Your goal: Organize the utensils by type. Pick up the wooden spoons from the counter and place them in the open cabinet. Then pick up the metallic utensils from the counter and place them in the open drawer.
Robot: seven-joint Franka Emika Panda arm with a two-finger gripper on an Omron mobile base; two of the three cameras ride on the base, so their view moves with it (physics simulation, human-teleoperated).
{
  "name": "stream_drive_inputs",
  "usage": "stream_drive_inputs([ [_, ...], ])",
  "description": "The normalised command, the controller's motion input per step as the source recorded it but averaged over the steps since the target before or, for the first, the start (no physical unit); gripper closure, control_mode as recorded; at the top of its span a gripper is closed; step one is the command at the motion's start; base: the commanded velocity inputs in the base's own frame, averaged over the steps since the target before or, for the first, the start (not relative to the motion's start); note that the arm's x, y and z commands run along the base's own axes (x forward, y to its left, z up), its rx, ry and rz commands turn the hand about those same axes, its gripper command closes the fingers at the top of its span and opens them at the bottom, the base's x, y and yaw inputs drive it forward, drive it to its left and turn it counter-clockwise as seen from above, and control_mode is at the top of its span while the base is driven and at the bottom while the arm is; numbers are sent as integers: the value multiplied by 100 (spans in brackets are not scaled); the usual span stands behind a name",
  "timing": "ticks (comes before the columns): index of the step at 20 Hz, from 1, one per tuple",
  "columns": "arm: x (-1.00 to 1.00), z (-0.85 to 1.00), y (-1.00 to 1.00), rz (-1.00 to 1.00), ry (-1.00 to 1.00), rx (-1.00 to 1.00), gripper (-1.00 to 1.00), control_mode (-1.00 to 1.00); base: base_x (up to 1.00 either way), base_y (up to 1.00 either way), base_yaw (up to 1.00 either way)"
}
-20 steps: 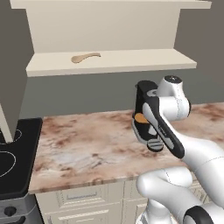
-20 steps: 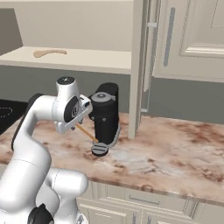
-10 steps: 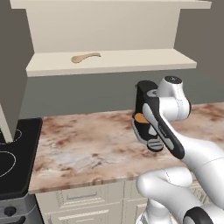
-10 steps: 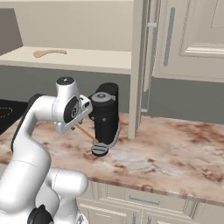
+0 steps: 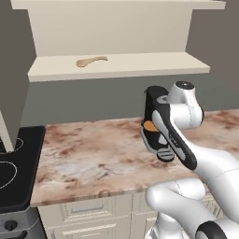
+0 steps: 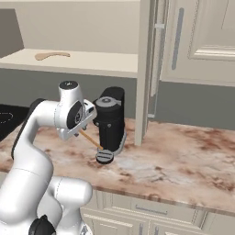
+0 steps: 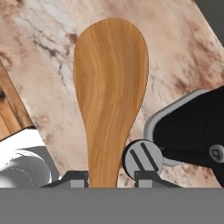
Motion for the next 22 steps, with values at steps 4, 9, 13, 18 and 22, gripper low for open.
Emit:
stream_drive_inputs([
  [4, 0, 10, 0, 11, -16, 0, 100, -100, 0, 0, 8],
  [9, 0, 27, 0, 28, -34, -3, 100, -100, 0, 0, 0],
  [13, 0, 39, -1, 25, -25, -5, 100, -100, 0, 0, 0],
  [18, 9, 62, 0, 7, -2, -13, 100, -100, 0, 0, 0],
  [22, 15, 76, 0, 1, 1, -13, 100, -100, 0, 0, 0],
])
